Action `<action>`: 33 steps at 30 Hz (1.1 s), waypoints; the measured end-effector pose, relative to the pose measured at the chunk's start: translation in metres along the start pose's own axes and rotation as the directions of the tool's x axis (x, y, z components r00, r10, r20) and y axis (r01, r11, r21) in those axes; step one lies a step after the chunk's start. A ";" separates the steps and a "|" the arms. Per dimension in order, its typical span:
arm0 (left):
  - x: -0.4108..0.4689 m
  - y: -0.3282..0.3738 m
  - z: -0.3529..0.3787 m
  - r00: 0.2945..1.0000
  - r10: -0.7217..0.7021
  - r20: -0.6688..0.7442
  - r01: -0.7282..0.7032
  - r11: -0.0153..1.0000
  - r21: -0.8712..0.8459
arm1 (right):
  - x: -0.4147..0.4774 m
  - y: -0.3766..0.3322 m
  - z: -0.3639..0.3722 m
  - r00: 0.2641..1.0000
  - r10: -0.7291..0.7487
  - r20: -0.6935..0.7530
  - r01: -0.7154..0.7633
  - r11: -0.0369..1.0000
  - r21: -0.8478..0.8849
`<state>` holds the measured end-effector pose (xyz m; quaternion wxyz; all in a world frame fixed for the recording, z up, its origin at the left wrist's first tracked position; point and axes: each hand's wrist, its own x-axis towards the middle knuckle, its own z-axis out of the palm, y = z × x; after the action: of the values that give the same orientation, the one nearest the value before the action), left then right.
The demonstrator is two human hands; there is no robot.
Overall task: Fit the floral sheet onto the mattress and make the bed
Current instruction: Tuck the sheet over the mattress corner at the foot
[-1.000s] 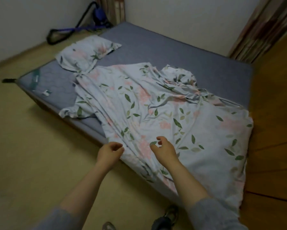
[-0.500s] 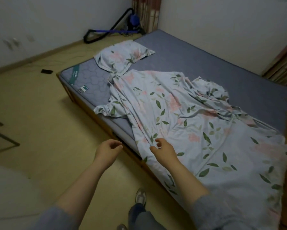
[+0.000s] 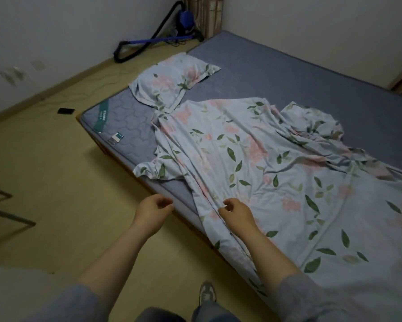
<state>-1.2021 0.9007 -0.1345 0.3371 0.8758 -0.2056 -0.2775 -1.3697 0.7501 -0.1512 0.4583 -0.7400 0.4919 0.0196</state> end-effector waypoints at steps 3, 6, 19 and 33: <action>0.021 0.002 0.005 0.999 0.012 0.053 -0.014 1.000 0.024 | 0.013 0.002 -0.001 0.999 0.031 -0.014 -0.031 1.000 0.005; 0.046 0.003 0.004 0.991 0.047 0.121 -0.057 0.995 0.080 | 0.026 0.001 0.002 0.996 0.083 -0.026 -0.082 0.996 0.024; 0.214 0.010 -0.050 0.802 0.237 0.549 -0.427 0.870 0.248 | 0.068 -0.057 0.083 0.884 0.421 -0.201 -0.367 0.894 0.256; 0.295 -0.028 -0.020 0.548 0.168 0.819 -0.667 0.679 0.307 | 0.087 -0.068 0.190 0.767 0.607 -0.208 -0.499 0.768 0.402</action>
<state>-0.9601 0.7680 -0.2445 -0.0065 0.6620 -0.6128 -0.4315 -1.1939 0.8279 -0.2579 0.4584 -0.4662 0.7551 -0.0475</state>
